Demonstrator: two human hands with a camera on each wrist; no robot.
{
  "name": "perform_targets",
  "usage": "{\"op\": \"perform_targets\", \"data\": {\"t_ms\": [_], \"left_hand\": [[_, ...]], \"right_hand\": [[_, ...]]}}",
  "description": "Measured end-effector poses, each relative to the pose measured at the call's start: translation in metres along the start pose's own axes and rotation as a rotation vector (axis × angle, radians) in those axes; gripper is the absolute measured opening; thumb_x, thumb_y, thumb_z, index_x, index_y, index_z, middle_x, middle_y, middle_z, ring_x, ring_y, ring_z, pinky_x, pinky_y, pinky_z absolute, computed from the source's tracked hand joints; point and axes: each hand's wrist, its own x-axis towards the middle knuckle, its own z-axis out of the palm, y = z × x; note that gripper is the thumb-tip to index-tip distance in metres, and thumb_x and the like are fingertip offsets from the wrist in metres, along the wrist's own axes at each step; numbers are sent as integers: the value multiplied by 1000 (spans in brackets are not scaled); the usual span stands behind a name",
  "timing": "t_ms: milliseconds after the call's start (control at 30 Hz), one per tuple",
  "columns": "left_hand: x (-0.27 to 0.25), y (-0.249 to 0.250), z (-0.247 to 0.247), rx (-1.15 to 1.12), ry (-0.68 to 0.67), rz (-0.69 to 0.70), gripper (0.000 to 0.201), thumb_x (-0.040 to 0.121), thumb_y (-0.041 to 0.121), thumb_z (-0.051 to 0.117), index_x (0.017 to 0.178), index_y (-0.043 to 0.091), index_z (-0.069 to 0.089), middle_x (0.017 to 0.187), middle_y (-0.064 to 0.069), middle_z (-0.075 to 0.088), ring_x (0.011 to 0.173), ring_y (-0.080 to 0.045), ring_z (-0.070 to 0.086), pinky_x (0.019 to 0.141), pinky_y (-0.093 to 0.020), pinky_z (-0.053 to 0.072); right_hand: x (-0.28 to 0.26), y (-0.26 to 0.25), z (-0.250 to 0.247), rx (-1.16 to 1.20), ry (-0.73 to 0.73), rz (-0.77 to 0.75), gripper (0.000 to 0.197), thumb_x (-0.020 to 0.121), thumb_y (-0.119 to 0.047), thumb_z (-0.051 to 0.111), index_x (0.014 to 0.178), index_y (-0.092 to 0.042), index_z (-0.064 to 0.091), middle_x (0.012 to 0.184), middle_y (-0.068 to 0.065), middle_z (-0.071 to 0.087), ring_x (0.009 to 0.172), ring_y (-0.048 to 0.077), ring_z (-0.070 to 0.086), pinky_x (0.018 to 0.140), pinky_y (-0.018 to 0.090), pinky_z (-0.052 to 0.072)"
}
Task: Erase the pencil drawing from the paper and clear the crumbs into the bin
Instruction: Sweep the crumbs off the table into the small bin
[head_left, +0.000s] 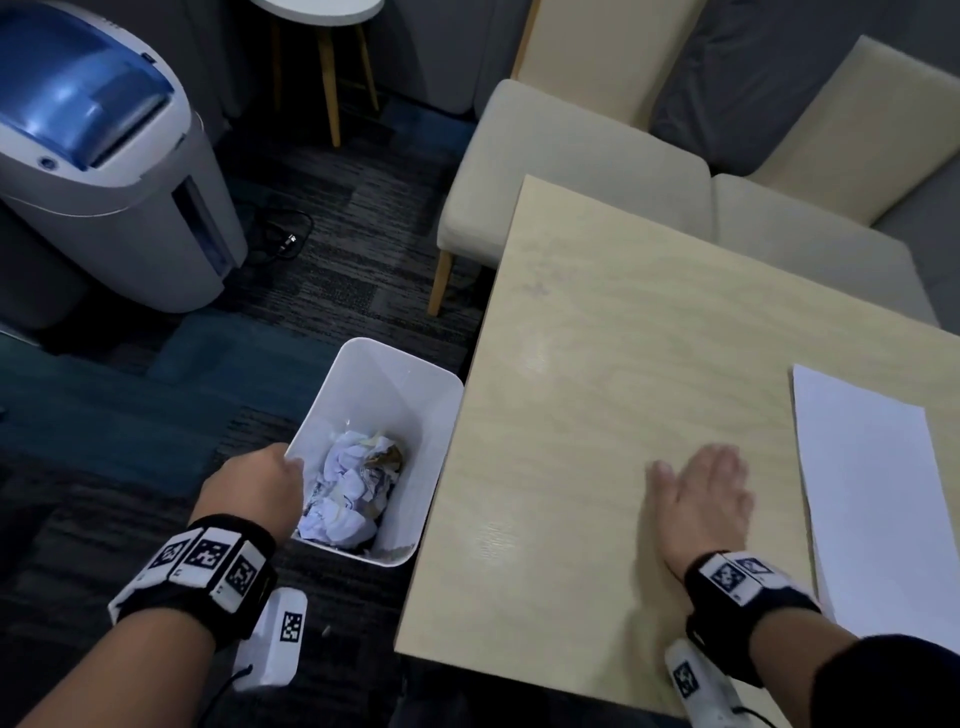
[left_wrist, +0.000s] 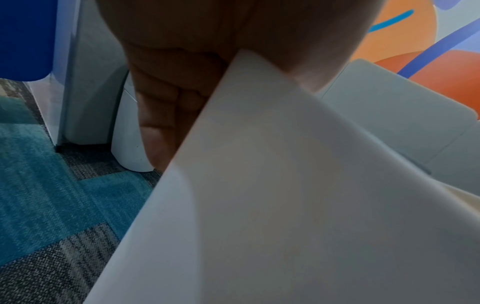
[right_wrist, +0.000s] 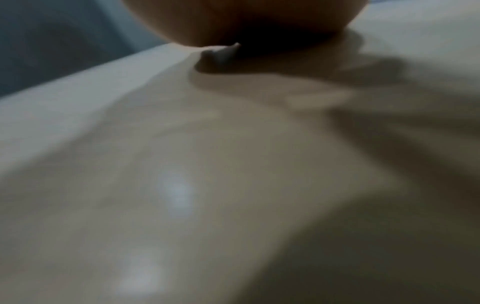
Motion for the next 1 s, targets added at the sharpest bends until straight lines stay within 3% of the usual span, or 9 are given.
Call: {"op": "perform_targets", "data": {"t_ms": [233,367,467,533,567,667,767,900,1000], "left_hand": [[-2,5,-4,6,11,9,28,99,23,36,85,14,58,73,-5,54,75,-30,53,70,-34,39],[0,7,-10,29,12,19,30,100,23,38,96,10,65,79,-9,60,77,-31,54,72,-34,42],[1,9,-12,17,8,12,31,100,24,38,100,11,67,82,-10,62,77,-31,56,72,-34,44],[2,10,-13,22,10,7,32,100,24,38,100,10,66,81,-10,58,77,-31,54,71,-34,42],[2,10,-13,24,9,6,32,100,24,37,100,9,66,80,-10,57,77,-32,54,71,-34,41],[5,10,-11,13,1,6,32,99,26,37,97,11,65,78,-7,56,78,-31,55,72,-33,42],[9,11,-10,8,-16,14,31,99,26,36,95,12,64,77,-6,55,78,-31,55,71,-33,41],[15,16,-12,4,-23,23,30,100,24,36,94,13,62,73,-4,52,78,-30,54,71,-32,41],[18,18,-14,5,-12,30,31,100,24,36,97,10,63,76,-6,54,78,-30,53,71,-33,41]], "right_hand": [[-75,-148,8,37,-242,-644,73,102,-54,12,157,-11,-12,162,6,-24,148,22,-29,122,47,-13],[-101,-209,-3,289,-530,-823,68,104,-56,18,159,-18,5,166,-3,-7,152,11,-12,122,32,-11],[-103,-222,-5,470,-552,-771,43,102,-50,40,128,-23,61,140,0,54,134,20,44,116,30,28],[-100,-211,-7,445,-344,-745,34,101,-42,47,75,-21,57,84,3,61,89,26,58,90,36,44],[-97,-201,-7,461,-274,-739,31,100,-33,48,72,-21,53,78,2,57,83,27,57,81,35,45],[-83,-151,-11,576,-172,-731,40,89,-8,43,123,-14,64,119,4,62,113,16,56,101,21,40],[-53,-86,-18,578,-22,-569,45,96,-15,45,140,-13,54,150,3,45,139,11,37,115,10,17],[1,15,-15,367,-4,-93,55,104,-40,38,146,-5,40,159,13,28,147,21,21,121,31,15],[38,51,-4,115,5,72,91,93,-70,9,149,-1,28,158,18,20,147,28,13,120,49,17]]}}
